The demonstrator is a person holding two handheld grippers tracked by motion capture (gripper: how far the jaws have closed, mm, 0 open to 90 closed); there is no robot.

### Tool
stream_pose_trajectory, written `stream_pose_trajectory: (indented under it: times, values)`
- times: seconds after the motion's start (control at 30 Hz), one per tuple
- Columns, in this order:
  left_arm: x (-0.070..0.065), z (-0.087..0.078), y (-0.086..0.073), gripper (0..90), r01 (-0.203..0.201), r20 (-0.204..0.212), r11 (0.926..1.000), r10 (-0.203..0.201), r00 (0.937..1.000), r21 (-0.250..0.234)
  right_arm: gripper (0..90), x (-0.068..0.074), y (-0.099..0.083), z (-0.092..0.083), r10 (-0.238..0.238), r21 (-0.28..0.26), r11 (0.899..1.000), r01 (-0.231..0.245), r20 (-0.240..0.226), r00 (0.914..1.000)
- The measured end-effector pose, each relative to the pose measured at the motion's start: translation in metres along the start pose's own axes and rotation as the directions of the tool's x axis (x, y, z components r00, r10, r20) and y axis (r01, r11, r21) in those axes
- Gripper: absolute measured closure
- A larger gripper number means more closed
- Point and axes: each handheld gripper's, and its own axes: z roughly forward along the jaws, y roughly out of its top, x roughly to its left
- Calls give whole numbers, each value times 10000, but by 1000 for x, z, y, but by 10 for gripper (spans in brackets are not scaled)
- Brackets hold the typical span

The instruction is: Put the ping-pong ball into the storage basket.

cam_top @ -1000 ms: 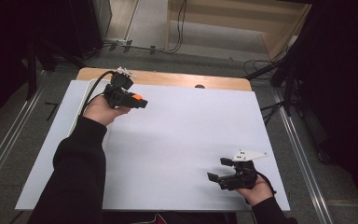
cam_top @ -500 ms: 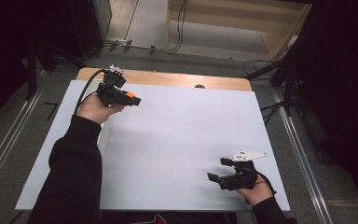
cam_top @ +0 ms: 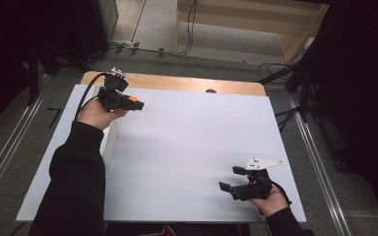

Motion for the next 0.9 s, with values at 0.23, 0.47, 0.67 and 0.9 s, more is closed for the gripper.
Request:
stream_pose_trajectory:
  times: [0.23, 0.47, 0.67, 0.9]
  values:
    - [7, -4, -3, 508, 237, -90, 9996, -238, 9997, -127, 129, -1, 0, 0, -42, -15, 10000, 42, 11, 10000]
    - [11, -8, -6, 508, 344, -168, 9992, -347, 9993, -201, 129, -2, 1, -1, -56, -52, 10000, 56, 6, 10000]
    - [13, -11, -8, 508, 358, -209, 9992, -362, 9991, -198, 129, -1, 2, 1, -55, -19, 10000, 55, -77, 10000]
    - [19, -14, -13, 508, 572, -305, 9980, -579, 9979, -254, 129, -1, 3, 3, -182, 27, 9998, 182, -104, 9998]
